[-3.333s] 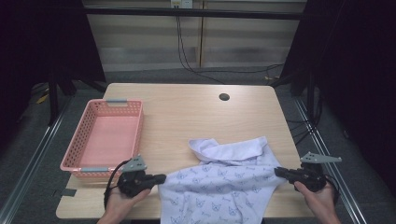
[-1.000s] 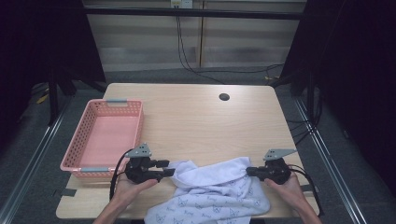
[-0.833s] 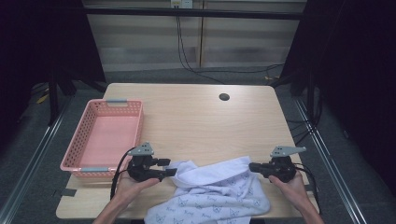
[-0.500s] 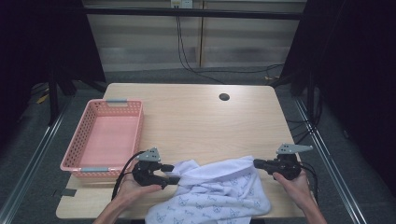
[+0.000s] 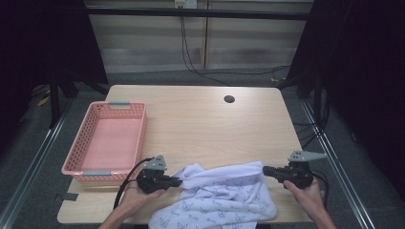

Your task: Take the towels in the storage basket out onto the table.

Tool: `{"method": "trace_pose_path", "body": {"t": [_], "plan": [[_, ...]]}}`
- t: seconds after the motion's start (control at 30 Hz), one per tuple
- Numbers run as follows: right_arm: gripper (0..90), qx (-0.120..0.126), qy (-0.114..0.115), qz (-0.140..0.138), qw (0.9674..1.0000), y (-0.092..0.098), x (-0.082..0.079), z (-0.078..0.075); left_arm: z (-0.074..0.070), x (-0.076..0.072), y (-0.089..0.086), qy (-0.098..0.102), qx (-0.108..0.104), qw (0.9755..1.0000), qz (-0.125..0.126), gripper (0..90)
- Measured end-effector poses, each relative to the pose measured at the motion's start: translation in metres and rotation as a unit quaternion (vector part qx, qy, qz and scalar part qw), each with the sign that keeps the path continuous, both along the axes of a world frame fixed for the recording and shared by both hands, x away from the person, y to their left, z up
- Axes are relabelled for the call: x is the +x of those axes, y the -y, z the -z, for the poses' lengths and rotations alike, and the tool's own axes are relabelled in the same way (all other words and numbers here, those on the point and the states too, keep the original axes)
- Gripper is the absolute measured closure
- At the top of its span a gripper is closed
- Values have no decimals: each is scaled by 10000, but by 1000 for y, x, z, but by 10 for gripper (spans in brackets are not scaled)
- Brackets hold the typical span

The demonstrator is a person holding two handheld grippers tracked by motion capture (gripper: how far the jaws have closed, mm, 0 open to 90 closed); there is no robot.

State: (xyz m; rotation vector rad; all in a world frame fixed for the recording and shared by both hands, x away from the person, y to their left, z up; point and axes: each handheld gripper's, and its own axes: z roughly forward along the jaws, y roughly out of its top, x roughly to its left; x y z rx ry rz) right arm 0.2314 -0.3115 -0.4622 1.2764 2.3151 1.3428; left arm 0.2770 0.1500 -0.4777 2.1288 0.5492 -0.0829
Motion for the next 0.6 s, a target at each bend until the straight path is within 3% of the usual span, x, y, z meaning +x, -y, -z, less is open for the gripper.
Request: {"method": "trace_pose_path", "body": {"t": [0.1,0.13,0.17,0.2,0.23,0.33,0.43,0.5,0.53,0.57,0.6], "plan": [[874,75,84,-13,9999,-4,-12,-9,-17,-6,-8,148,-300,9994,-117,885],[874,115,203,-27,9997,-7,-18,-17,-31,-8,-13,253,-509,9982,-198,886],[874,115,203,-27,9997,-7,-18,-17,-31,-8,-13,253,-509,9982,-198,885],[874,200,358,-64,9991,-9,-19,-30,-46,-8,-18,415,-630,9967,-286,885],[874,200,358,-64,9991,-9,-19,-30,-46,-8,-18,415,-630,9967,-286,885],[875,305,754,1,9967,-13,-9,-57,-66,-3,-23,657,-843,9932,-452,885],[875,355,917,31,9951,-15,1,-69,-86,4,-27,865,-1016,9884,-725,886],[875,520,1090,67,9927,-18,11,-81,-102,8,-31,1054,-1201,9829,-917,885],[875,629,1332,119,9890,-21,21,-95,-119,13,-33,1212,-1262,9796,-993,885],[875,629,1332,119,9890,-21,21,-95,-119,13,-33,1212,-1262,9796,-993,885],[875,706,1526,154,9856,-23,30,-108,-134,18,-36,1338,-1343,9760,-1072,885]]}}
